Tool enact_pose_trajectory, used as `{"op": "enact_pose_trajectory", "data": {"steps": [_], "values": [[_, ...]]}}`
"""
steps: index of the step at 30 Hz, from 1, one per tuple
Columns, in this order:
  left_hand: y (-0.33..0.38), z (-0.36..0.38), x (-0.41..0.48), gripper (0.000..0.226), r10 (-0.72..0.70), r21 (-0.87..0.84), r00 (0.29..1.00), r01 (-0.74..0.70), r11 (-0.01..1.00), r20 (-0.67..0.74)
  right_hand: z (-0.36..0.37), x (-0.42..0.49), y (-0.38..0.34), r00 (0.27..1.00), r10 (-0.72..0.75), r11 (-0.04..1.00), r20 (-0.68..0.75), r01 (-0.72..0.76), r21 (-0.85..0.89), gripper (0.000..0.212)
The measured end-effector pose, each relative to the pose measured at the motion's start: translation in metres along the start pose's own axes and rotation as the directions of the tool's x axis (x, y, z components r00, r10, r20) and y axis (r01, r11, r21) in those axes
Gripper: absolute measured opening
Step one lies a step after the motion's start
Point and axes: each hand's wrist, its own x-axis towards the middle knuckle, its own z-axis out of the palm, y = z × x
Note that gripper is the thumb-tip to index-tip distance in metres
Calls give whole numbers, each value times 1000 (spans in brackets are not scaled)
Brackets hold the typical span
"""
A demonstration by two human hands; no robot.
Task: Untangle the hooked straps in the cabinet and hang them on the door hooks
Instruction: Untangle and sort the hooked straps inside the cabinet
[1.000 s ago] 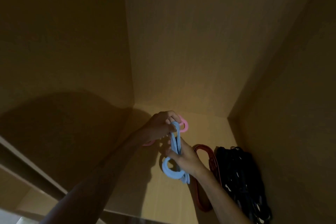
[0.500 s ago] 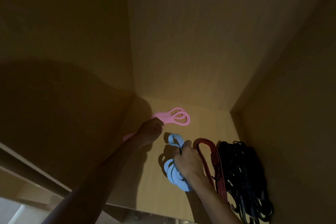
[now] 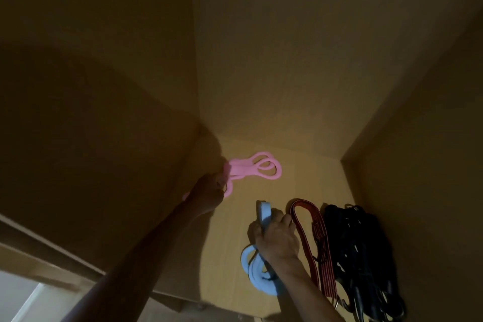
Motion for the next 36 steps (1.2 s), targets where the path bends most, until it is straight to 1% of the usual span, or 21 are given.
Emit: {"op": "enact_pose_trajectory", "data": {"steps": [1,2,3,5,6,7,9,11,13,15,17,19,21,22,24,26,27,29,31,33,36], "values": [[-6,-1,-1,35,-12,31,1000,12,999,17,-2,3,-1,1000,-11,1000,-12,11,8,59],[-11,-1,0,30,-36,115,999,34,993,11,-4,6,-3,999,-30,999,-34,30,12,59],[-10,-6,-3,29,-73,183,997,68,981,21,-6,9,-4,997,-55,998,-61,56,13,58],[-12,-10,-5,35,-117,270,993,110,957,10,-10,17,-7,990,-109,994,-85,108,-14,58],[-15,-9,-4,38,-124,289,992,113,951,21,-12,22,-9,989,-131,991,-75,129,-39,58],[-16,-9,-4,41,-145,300,988,120,946,60,-13,27,-12,987,-149,988,-60,146,-57,58],[-21,-7,-4,48,-173,295,979,134,946,112,-17,39,-18,981,-189,980,-43,186,-77,57],[-23,-7,-7,53,-231,332,965,178,926,128,-21,51,-25,970,-244,966,-11,242,-95,56],[-28,-5,-10,52,-259,374,959,200,905,113,-26,66,-31,948,-314,943,55,318,-100,55],[-32,-5,-10,45,-263,369,959,208,906,104,-28,82,-37,924,-364,923,115,375,-86,53],[-33,-7,-9,37,-248,331,966,214,919,66,-25,100,-41,911,-384,917,149,395,-52,52],[-31,-11,-9,32,-206,273,978,190,943,32,-20,114,-47,900,-387,916,200,401,-34,57],[-28,-13,-9,33,-134,227,990,121,966,39,-13,123,-50,894,-375,911,245,404,-78,60],[-26,-15,-8,37,-119,195,992,107,975,50,-10,126,-50,899,-369,904,236,406,-132,59],[-19,-23,-6,41,-176,95,982,169,981,68,-7,127,-51,917,-353,893,183,389,-226,51],[-15,-26,-4,39,-224,1,972,225,974,71,-8,128,-49,926,-352,888,136,376,-265,45],[-14,-27,-3,39,-234,-30,969,237,971,78,-9,130,-46,920,-371,880,127,392,-269,45],[-12,-29,-3,42,-250,-95,963,259,961,99,-13,135,-41,892,-428,854,144,451,-260,50],[-12,-29,2,41,-258,-95,961,267,959,97,-17,139,-38,868,-460,831,189,495,-254,53],[-8,-32,5,41,-281,-107,959,282,954,25,-21,140,-34,857,-480,820,190,515,-252,49],[3,-41,7,44,-308,-215,944,279,936,-116,-30,140,-30,846,-520,819,116,533,-214,36]]}}
